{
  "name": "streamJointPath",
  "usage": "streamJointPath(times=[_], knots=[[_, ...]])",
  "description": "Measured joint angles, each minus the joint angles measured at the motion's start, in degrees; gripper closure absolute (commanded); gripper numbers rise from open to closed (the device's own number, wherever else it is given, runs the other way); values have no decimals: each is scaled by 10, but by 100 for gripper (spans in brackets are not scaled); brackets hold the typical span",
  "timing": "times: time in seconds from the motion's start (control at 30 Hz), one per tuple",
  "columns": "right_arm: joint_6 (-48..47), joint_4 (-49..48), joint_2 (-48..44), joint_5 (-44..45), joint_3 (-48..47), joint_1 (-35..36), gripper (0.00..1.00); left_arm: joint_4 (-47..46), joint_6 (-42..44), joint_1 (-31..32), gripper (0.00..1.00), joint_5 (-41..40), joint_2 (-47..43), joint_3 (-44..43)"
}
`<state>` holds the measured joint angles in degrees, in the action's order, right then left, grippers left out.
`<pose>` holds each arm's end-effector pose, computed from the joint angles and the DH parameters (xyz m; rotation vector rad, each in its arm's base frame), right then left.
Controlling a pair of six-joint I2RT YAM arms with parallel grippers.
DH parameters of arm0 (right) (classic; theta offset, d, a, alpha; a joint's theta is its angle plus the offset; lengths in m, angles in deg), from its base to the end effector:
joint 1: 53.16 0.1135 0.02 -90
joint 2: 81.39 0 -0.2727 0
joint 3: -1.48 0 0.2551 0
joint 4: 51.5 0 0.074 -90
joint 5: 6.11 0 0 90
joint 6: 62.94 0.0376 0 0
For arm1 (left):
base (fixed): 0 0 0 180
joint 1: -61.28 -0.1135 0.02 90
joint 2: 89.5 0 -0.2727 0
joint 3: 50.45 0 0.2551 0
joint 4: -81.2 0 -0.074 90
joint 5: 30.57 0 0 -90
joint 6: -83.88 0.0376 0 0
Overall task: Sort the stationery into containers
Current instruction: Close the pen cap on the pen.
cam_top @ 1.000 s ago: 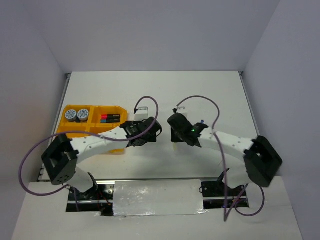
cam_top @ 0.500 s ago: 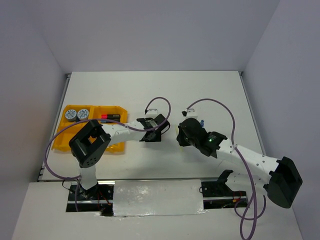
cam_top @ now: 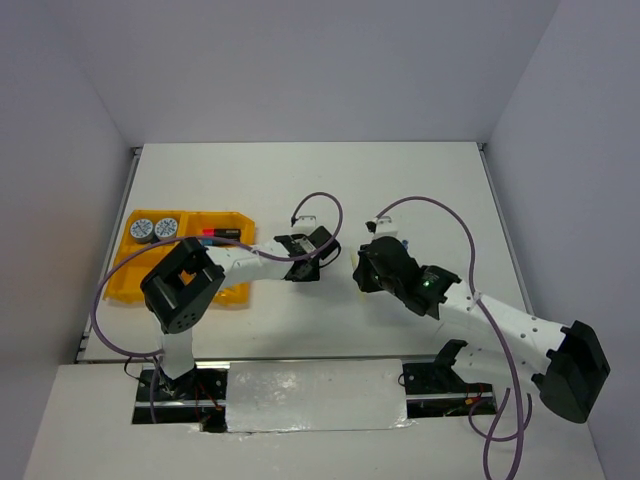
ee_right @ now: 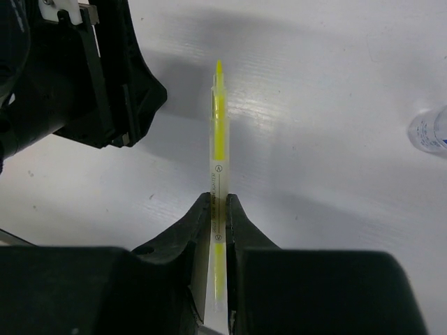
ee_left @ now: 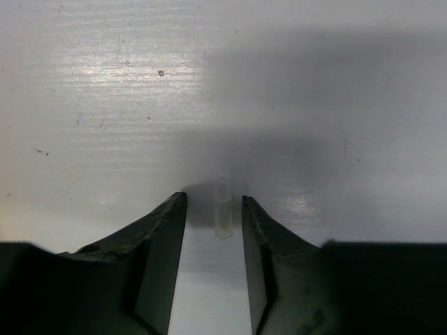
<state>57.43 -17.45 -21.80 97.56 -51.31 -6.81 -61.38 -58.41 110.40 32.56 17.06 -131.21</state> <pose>0.1575 0.1522 0.2462 -0.1943 2.2891 0.4354 0.2588 -0.2731 0.1679 -0.2104 2.4850 -0.0820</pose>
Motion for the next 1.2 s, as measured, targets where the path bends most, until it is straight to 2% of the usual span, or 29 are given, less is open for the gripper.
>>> streamJointPath(times=[0.03,0.1,0.13,0.17,0.43,0.53,0.63,0.7,0.8,0.93,1.2], knots=[[0,0,-3,-1,1,0,100,-1,0,-1,63,0,1,0],[0,0,-12,-6,3,0,100,-6,1,-2,80,2,2,0],[-2,0,-18,-9,4,0,100,-9,4,-3,94,4,2,0],[-3,-2,-23,-12,5,0,100,-12,4,-3,100,6,2,0],[-36,-105,-120,-115,101,0,100,-37,27,-18,100,48,-30,25],[-28,-207,-159,-177,169,0,100,-79,46,-21,100,73,-129,82],[9,-296,-180,-194,229,10,100,-192,61,-21,100,106,-307,169],[41,-361,-188,-193,265,28,100,-334,63,-21,100,129,-428,247],[65,-428,-184,-189,282,62,100,-524,54,-21,100,165,-531,342],[67,-492,-163,-173,258,117,100,-650,47,-21,100,210,-537,408],[57,-512,-141,-93,200,160,100,-706,41,-21,100,246,-546,428]])
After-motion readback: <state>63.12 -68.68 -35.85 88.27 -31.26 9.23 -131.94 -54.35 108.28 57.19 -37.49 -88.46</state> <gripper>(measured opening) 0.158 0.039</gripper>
